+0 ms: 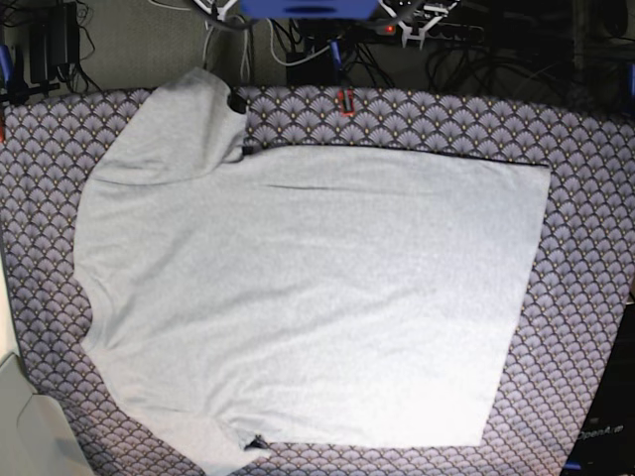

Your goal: Fold the T-shirt properly

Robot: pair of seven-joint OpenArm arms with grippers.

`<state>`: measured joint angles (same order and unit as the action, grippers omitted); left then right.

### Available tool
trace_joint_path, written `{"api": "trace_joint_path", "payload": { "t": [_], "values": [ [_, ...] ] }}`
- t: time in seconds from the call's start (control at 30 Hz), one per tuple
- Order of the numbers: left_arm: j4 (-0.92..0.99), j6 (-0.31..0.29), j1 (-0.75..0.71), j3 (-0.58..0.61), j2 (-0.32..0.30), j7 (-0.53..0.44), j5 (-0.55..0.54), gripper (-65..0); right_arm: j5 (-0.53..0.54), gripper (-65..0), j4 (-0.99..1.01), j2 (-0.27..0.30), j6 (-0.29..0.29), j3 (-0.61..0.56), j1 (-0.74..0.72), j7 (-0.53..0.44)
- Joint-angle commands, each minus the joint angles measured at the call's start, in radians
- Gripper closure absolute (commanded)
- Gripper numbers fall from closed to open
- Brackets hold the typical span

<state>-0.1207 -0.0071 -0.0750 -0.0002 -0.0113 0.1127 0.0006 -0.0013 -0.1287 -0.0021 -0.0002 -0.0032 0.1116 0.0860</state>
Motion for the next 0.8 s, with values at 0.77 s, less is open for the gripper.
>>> {"api": "trace_joint_path", "payload": {
  "t": [0.77],
  "values": [
    [-0.01, -0.003, -0.006, 0.001, -0.003, 0.002, 0.006, -0.3, 0.004, 0.0, -0.001, 0.015, 0.009, -0.004, 0.004, 0.01]
  ]
}}
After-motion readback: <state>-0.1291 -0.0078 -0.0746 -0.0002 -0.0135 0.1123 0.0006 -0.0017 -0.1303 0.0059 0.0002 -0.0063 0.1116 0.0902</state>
